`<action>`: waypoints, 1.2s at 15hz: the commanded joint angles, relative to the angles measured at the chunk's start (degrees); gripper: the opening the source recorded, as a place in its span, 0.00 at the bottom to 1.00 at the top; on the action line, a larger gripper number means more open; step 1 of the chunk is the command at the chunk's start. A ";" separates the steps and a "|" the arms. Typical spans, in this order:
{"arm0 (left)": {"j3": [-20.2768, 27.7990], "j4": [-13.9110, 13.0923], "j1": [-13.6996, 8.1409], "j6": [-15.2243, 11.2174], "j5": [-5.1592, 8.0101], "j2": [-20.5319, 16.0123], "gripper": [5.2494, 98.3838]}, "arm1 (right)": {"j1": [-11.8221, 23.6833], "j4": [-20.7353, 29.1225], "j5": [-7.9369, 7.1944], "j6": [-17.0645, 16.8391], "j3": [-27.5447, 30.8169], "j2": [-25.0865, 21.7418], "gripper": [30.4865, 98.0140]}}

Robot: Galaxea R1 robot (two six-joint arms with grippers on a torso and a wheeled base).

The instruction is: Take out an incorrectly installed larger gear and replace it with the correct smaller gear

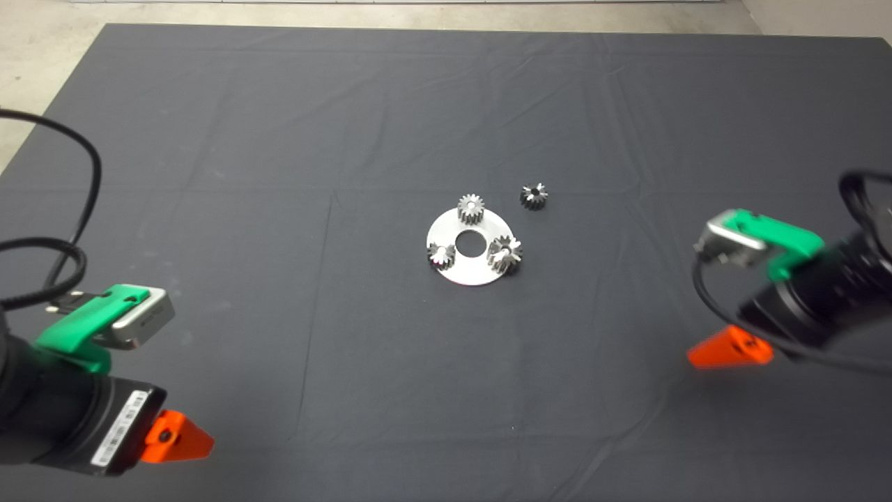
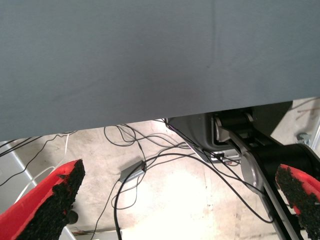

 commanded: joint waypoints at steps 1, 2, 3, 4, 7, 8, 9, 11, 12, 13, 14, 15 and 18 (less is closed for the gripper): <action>1.04 -0.91 -0.78 0.20 0.59 -1.45 1.00 | -1.44 -13.25 4.26 -5.85 -4.73 7.83 1.00; 1.12 -0.91 -0.78 0.20 0.59 -1.73 1.00 | -3.30 -15.31 4.35 -6.12 -7.29 9.81 1.00; 1.23 -0.91 -0.78 0.20 0.59 -1.73 1.00 | -7.02 -18.14 4.44 -8.14 -11.27 12.65 1.00; 1.48 -0.91 -0.78 0.22 0.59 -1.73 1.00 | -9.41 -19.48 4.63 -11.45 -14.21 15.24 1.00; 1.48 -0.91 -0.78 0.29 0.53 -1.64 1.00 | -10.68 -21.33 7.06 -15.69 -18.83 19.64 1.00; 1.48 -0.91 -0.78 0.29 0.59 -1.57 1.00 | -12.14 -23.26 8.23 -17.79 -19.55 20.10 1.00; 1.48 -0.91 -0.78 0.29 0.59 -1.55 1.00 | -13.14 -24.71 10.02 -19.97 -19.55 20.38 1.00; 1.48 -0.91 -0.78 0.37 0.42 -1.46 1.00 | -15.01 -25.36 13.65 -23.16 -21.62 21.42 1.00; 1.48 -0.91 -0.74 0.37 0.42 -1.37 1.00 | -15.90 -25.71 13.85 -24.32 -23.54 22.10 1.00; 1.48 -0.91 -0.72 0.37 0.33 -1.20 1.00 | -16.37 -25.94 13.93 -25.42 -24.69 22.78 1.00; 1.48 -0.91 -0.69 0.37 0.33 -1.20 1.00 | -17.13 -27.03 14.02 -26.42 -25.61 23.28 1.00; 1.48 -0.91 -0.72 0.37 0.33 -1.20 1.00 | -17.49 -28.36 14.20 -27.44 -26.05 24.03 1.00; 1.48 -0.91 -0.78 0.37 0.24 -1.29 1.00 | -17.66 -32.04 14.37 -28.36 -29.04 25.75 1.00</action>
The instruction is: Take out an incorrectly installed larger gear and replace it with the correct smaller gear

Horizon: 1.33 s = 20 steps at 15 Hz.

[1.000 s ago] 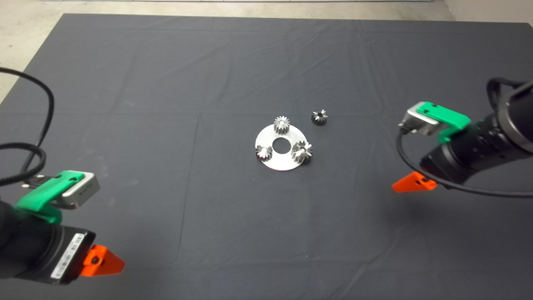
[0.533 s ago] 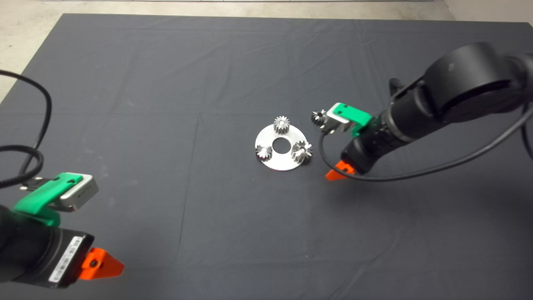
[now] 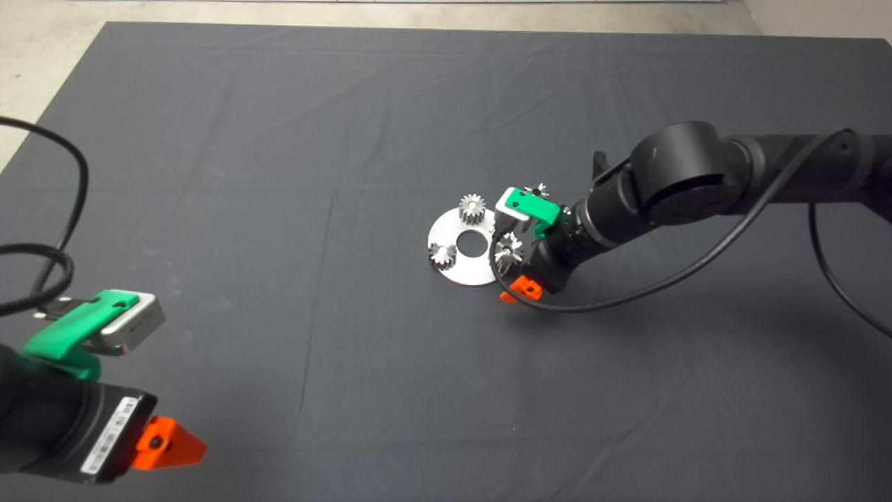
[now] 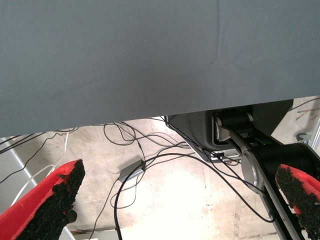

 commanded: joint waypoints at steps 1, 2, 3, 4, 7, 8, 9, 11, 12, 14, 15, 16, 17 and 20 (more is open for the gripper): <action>0.87 -0.91 -0.78 0.34 0.15 -0.26 1.00 | 0.91 -5.85 0.65 -0.81 -3.20 1.58 1.00; 0.87 -0.91 -0.69 0.34 0.15 -0.44 1.00 | 0.91 -6.12 0.74 -0.87 -3.35 1.69 1.00; 0.95 -0.91 -0.69 0.25 0.15 -0.58 1.00 | 0.91 -6.29 0.74 -0.87 -3.46 2.10 1.00; 1.22 -0.91 -0.69 0.25 0.15 -0.58 1.00 | 0.85 -7.12 0.74 -0.78 -3.55 2.11 1.00; 1.22 -0.91 -0.69 0.25 0.15 -0.58 1.00 | 0.12 -9.72 0.67 -0.78 -3.81 2.37 1.00; 1.22 -0.91 -0.69 0.25 0.15 -0.58 1.00 | -0.40 -9.72 0.74 -0.78 -3.81 2.37 1.00; 1.22 -0.88 -0.69 0.25 0.15 -0.58 1.00 | -1.40 -9.81 0.74 -0.78 -3.84 2.37 1.00; 1.22 -0.91 -0.69 0.16 0.15 -0.64 1.00 | -2.16 -9.90 0.74 -0.54 -5.02 2.37 1.00; 1.22 -0.91 -0.69 0.16 0.15 -0.67 1.00 | -2.36 -9.90 0.82 -0.43 -5.71 2.46 1.00; 1.22 -0.91 -0.69 0.16 0.15 -1.19 1.00 | -3.13 -9.90 2.51 -0.52 -6.95 2.13 1.00; 1.22 -0.91 -0.69 0.16 0.15 -1.33 1.00 | -3.22 -9.90 3.15 -0.52 -7.20 1.93 1.00; 1.22 -0.91 -0.69 0.18 0.15 -1.92 1.00 | -3.22 -9.90 3.28 -0.52 -7.15 1.86 0.99; 1.31 -0.91 -0.69 0.25 0.15 -2.58 1.00 | -3.22 -9.99 3.28 -0.52 -7.15 2.01 0.97; 1.48 -0.91 -0.69 0.26 0.15 -4.09 1.00 | -3.22 -9.99 3.28 -0.43 -7.15 2.28 0.94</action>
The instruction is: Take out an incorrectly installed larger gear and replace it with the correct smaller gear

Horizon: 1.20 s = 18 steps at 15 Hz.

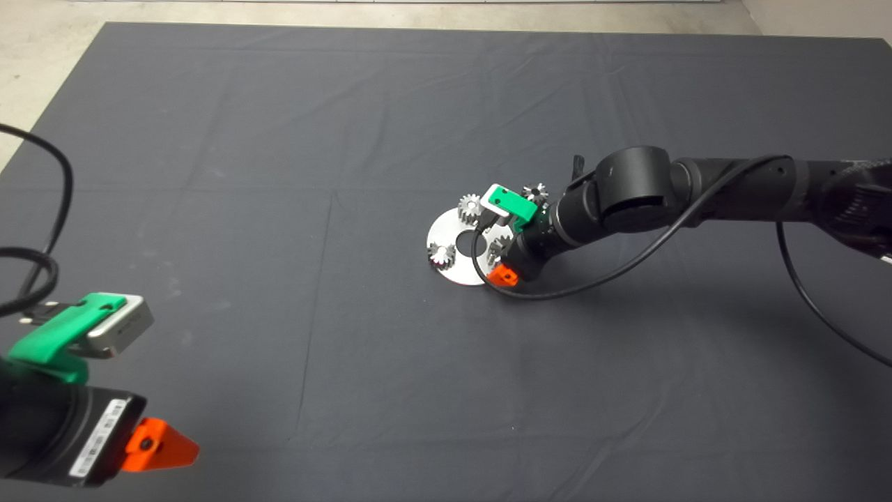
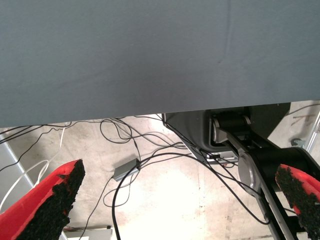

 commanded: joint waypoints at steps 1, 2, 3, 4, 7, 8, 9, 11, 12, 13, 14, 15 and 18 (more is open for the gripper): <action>1.19 -0.91 -0.69 0.33 0.13 -0.93 1.00 | 0.99 -1.61 0.33 0.14 0.18 0.29 0.90; 1.28 -0.91 -0.69 0.33 0.10 -0.84 1.00 | 0.93 -1.61 0.42 0.14 0.18 0.37 0.89; 1.28 -0.91 -0.69 0.33 0.10 -0.84 1.00 | 0.93 -1.61 0.42 -0.13 0.26 0.29 0.89; 1.28 -0.91 -0.69 0.33 0.10 -0.84 1.00 | 1.02 -1.61 0.42 -0.17 0.26 0.29 0.84; 1.19 -0.91 -0.69 0.33 0.10 -0.76 1.00 | 0.93 -1.86 0.42 -0.21 0.26 0.37 0.78; 1.23 -0.91 -0.69 0.33 0.15 -0.76 1.00 | 0.88 -3.26 0.42 -0.21 0.26 0.37 0.76; 1.28 -0.91 -0.69 0.33 0.17 -0.76 1.00 | 0.84 -5.07 0.42 -0.21 0.35 0.37 0.74; 1.28 -0.91 -0.69 0.33 0.19 -0.76 1.00 | 0.35 -7.03 0.37 -0.27 0.65 0.37 0.70; 1.28 -0.91 -0.69 0.33 0.19 -0.88 1.00 | 0.31 -7.06 0.33 -0.30 0.62 0.46 0.68; 1.28 -0.91 -0.69 0.33 0.19 -1.02 1.00 | 0.23 -7.07 0.25 -0.30 0.70 0.55 0.67; 1.28 -0.91 -0.69 0.33 0.19 -0.96 1.00 | 0.08 -7.15 0.25 -0.39 0.70 0.46 0.67; 1.28 -0.91 -0.69 0.33 0.19 -0.93 1.00 | 0.05 -7.15 0.25 -0.39 0.70 0.37 0.65; 1.28 -0.91 -0.69 0.33 0.19 -0.93 1.00 | 0.00 -7.06 0.00 -0.07 1.07 0.46 0.59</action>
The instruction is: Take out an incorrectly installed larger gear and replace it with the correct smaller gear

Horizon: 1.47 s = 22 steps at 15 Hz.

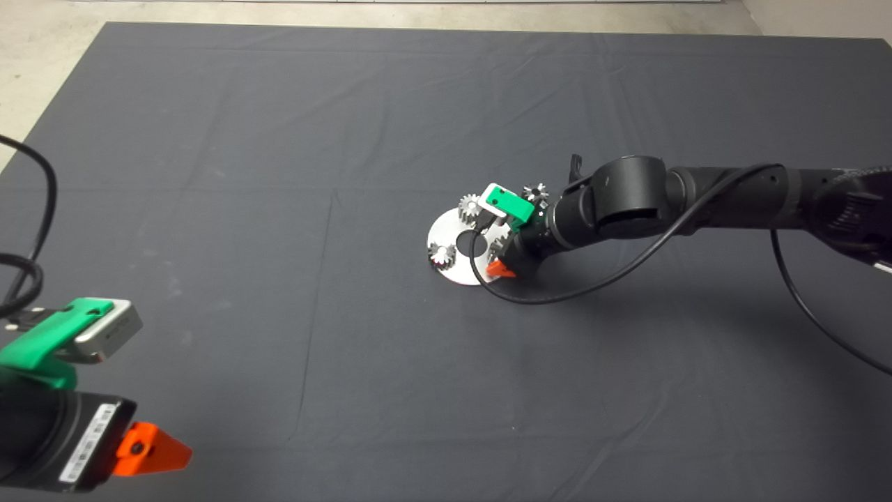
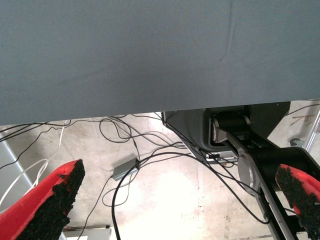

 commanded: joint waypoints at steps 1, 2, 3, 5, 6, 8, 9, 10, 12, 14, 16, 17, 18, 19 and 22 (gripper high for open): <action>0.94 -0.91 -0.69 0.23 0.28 -0.28 1.00 | 1.26 -1.61 -0.14 0.01 1.68 0.07 0.57; 0.94 -0.91 -0.69 0.23 0.28 -0.19 1.00 | 1.17 -1.61 -0.29 0.10 2.31 -0.02 0.53; 0.94 -0.91 -0.69 0.23 0.28 -0.19 1.00 | 1.26 -1.61 -0.29 0.10 2.40 -0.08 0.52; 0.94 -0.91 -0.69 0.23 0.28 -0.19 1.00 | 1.34 -1.54 -0.47 0.10 3.30 -0.45 0.48; 0.94 -0.91 -0.69 0.23 0.28 -0.19 1.00 | 1.40 -1.52 -0.84 0.38 4.06 -0.55 0.45; 0.94 -0.91 -0.69 0.23 0.28 -0.19 1.00 | 1.34 -1.52 -2.40 0.54 4.41 -0.55 0.45; 0.94 -0.91 -0.69 0.23 0.28 -0.19 1.00 | 1.34 -1.52 -2.40 0.54 4.33 -0.69 0.45; 0.94 -0.91 -0.69 0.23 0.28 -0.24 1.00 | 1.34 -1.52 -2.49 0.49 4.33 -0.99 0.45; 0.94 -0.91 -0.69 0.23 0.28 -0.28 1.00 | 1.34 -1.61 -2.49 0.45 4.25 -1.16 0.45; 0.94 -0.91 -0.69 0.23 0.28 -0.28 1.00 | 1.26 -1.52 -2.40 0.45 3.98 -1.16 0.45; 1.00 -0.91 -0.69 0.23 0.28 -0.28 1.00 | 1.08 -1.44 -2.37 0.53 3.98 -1.16 0.40; 1.03 -0.91 -0.69 0.23 0.28 -0.28 1.00 | 1.08 -1.52 -2.40 0.54 3.98 -1.16 0.39; 1.03 -0.91 -0.69 0.23 0.28 -0.28 1.00 | 1.08 -1.52 -2.32 0.54 3.98 -1.16 0.38; 1.03 -0.91 -0.69 0.15 0.28 -0.28 1.00 | 1.08 -1.52 -2.32 0.45 3.98 -1.16 0.38; 1.03 -0.91 -0.69 0.14 0.28 -0.28 1.00 | 1.08 -1.44 -2.40 0.45 3.98 -1.16 0.32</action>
